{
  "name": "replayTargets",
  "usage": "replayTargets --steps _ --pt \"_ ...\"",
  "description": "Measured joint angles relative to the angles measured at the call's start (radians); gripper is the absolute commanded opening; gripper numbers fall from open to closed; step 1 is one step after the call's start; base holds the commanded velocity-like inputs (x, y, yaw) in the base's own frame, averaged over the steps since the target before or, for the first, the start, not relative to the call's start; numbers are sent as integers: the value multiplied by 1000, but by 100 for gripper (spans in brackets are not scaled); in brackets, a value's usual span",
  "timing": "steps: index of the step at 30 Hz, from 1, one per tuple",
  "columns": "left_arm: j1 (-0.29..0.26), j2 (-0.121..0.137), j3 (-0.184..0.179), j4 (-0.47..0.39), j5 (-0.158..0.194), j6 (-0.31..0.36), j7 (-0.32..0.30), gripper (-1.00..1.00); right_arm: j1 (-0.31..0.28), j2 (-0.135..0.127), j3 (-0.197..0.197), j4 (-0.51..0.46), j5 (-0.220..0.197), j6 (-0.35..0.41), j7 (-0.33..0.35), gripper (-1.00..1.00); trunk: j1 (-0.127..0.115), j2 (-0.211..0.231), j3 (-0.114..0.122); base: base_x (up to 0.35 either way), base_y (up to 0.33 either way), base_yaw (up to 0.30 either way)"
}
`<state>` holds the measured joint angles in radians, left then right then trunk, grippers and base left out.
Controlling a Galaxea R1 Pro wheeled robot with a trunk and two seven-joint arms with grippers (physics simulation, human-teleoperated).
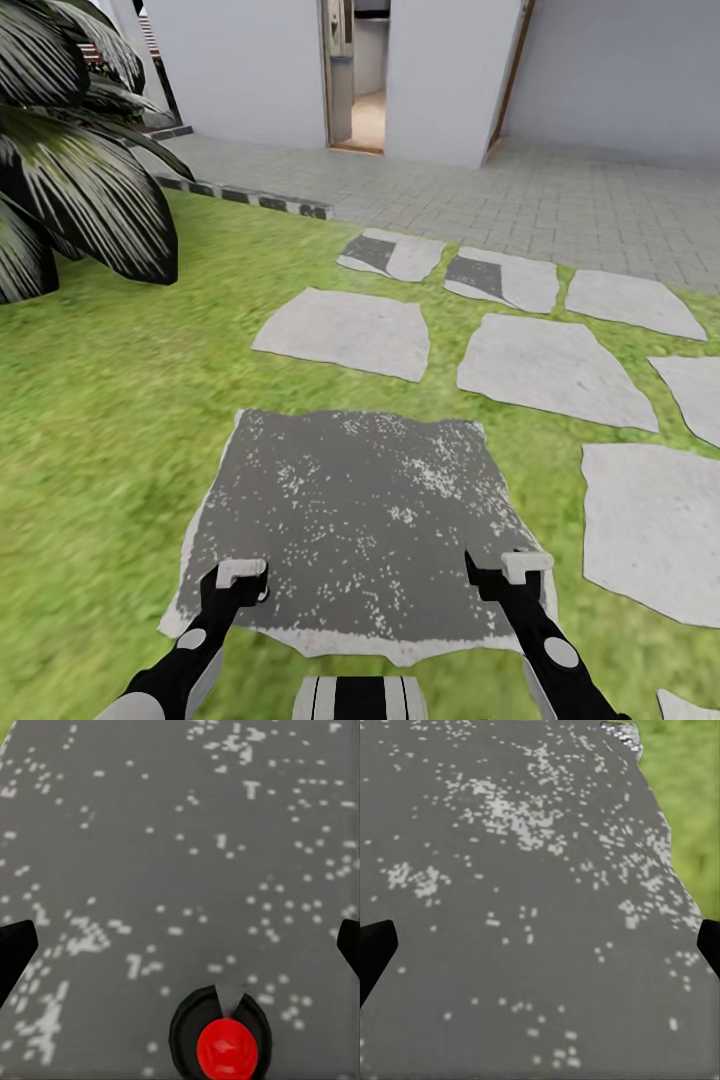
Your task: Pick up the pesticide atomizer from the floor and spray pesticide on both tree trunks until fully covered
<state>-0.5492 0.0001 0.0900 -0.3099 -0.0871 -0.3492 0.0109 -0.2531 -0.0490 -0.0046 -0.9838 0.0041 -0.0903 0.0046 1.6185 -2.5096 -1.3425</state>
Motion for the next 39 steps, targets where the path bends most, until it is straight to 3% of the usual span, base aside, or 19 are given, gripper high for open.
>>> replayTargets --steps 18,22,25,36,39 --pt "2 -2 1 0 1 -4 1 100 0 0 0 -1 -1 0 0 100 0 0 0 -163 0 0" --pt "8 -2 0 1 1 -89 1 100 0 0 0 -1 0 1 0 100 0 0 0 -5 0 0" --pt "8 -2 0 1 0 -108 0 100 0 0 0 -1 -1 0 0 100 0 0 0 -1 0 0" --pt "9 -2 -1 16 -2 -125 1 100 0 0 1 -1 0 1 0 100 0 0 -1 0 0 0" --pt "9 -2 -1 17 -1 -126 1 100 0 0 1 -1 0 1 0 100 1 -1 -15 0 0 0"
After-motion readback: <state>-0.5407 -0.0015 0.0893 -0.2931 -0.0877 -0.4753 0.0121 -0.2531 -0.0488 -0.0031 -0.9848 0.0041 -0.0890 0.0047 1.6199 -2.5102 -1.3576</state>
